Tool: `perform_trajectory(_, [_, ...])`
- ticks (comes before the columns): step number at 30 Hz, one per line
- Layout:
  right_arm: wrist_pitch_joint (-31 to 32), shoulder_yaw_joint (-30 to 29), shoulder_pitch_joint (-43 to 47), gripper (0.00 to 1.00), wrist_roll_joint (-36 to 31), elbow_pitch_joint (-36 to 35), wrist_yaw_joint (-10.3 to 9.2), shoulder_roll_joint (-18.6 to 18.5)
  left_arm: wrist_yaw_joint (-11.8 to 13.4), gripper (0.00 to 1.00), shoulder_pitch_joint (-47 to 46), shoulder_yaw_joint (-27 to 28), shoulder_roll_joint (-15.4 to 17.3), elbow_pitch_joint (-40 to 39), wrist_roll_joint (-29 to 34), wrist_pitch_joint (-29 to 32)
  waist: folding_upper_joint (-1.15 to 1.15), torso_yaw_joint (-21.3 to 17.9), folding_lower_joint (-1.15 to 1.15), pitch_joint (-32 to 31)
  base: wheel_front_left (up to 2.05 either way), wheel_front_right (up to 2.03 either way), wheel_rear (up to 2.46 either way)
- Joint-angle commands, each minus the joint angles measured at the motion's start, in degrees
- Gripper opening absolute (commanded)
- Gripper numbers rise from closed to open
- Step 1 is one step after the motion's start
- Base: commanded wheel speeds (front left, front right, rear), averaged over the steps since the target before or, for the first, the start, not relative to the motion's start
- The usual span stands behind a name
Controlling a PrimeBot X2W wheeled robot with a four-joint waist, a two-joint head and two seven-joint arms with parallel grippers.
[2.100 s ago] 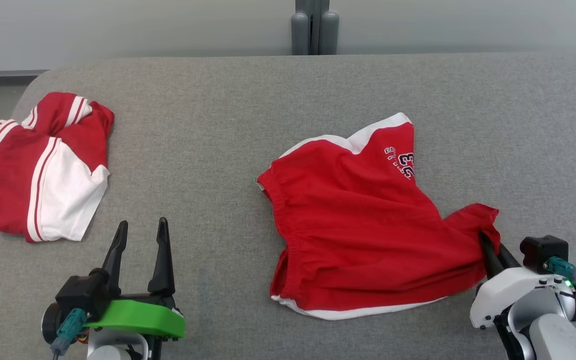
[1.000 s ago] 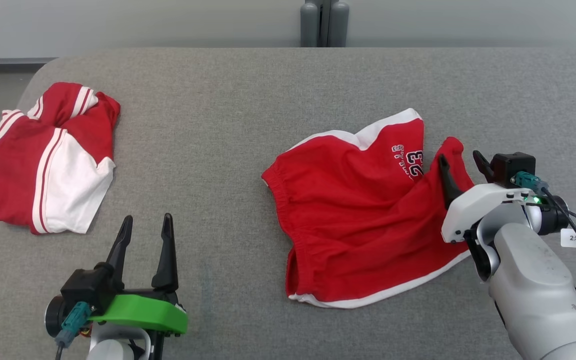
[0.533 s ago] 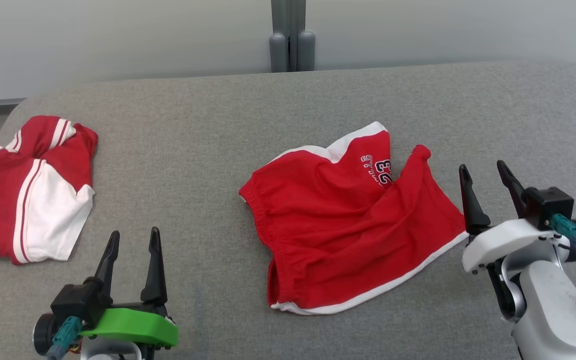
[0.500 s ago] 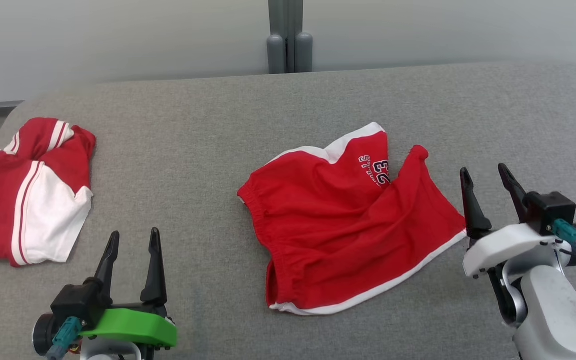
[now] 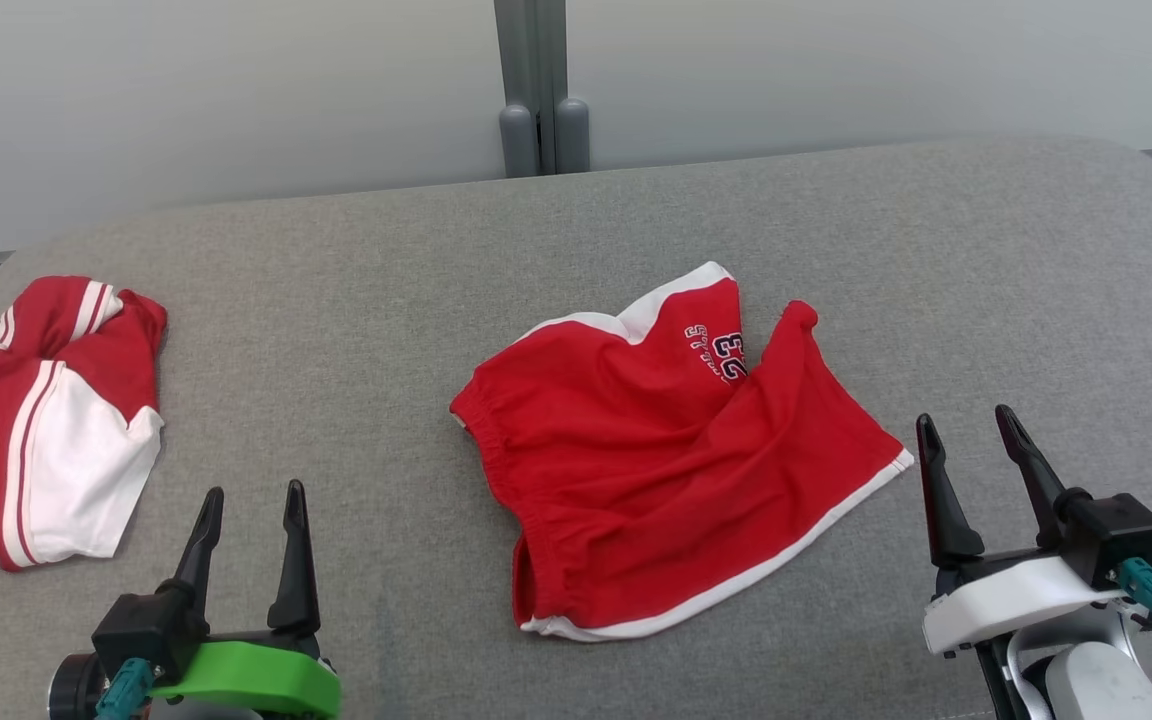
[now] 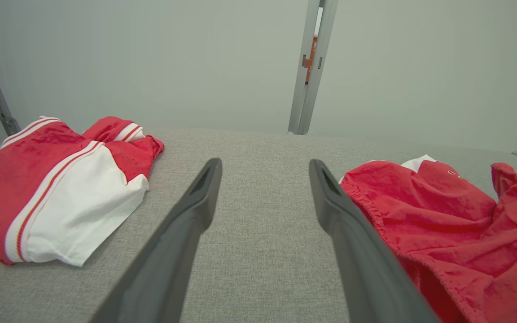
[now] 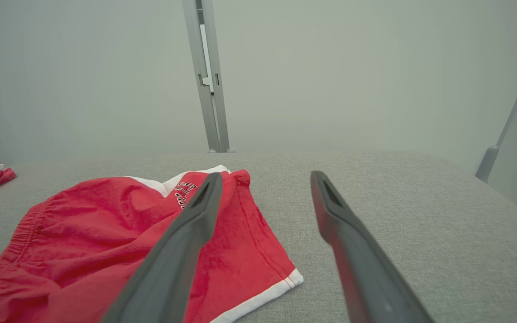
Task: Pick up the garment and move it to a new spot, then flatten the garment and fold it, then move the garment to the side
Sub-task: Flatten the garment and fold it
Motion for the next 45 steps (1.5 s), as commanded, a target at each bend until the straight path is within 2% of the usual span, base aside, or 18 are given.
perform_trajectory(1, [-0.2,0.1,1.2,1.0,-0.3,-1.2,0.01,0.2,-0.1,1.0,0.8,0.3,0.1,-0.2,0.7,0.0,0.0,-0.3,0.0,-0.4,0.0,0.0,0.0])
perform_trajectory(12, [-0.2,1.1,5.5,1.0,-1.0,-6.0,0.01,1.2,-0.4,1.0,2.1,1.7,0.3,-0.2,2.9,0.0,0.0,-0.2,0.0,-1.7,0.0,0.0,0.0])
perform_trajectory(45, [-0.2,1.5,6.0,1.0,-1.3,-4.3,0.01,0.9,-0.4,1.0,3.7,3.4,0.1,-0.8,4.1,0.0,0.0,1.1,0.0,-3.0,0.0,0.0,0.0])
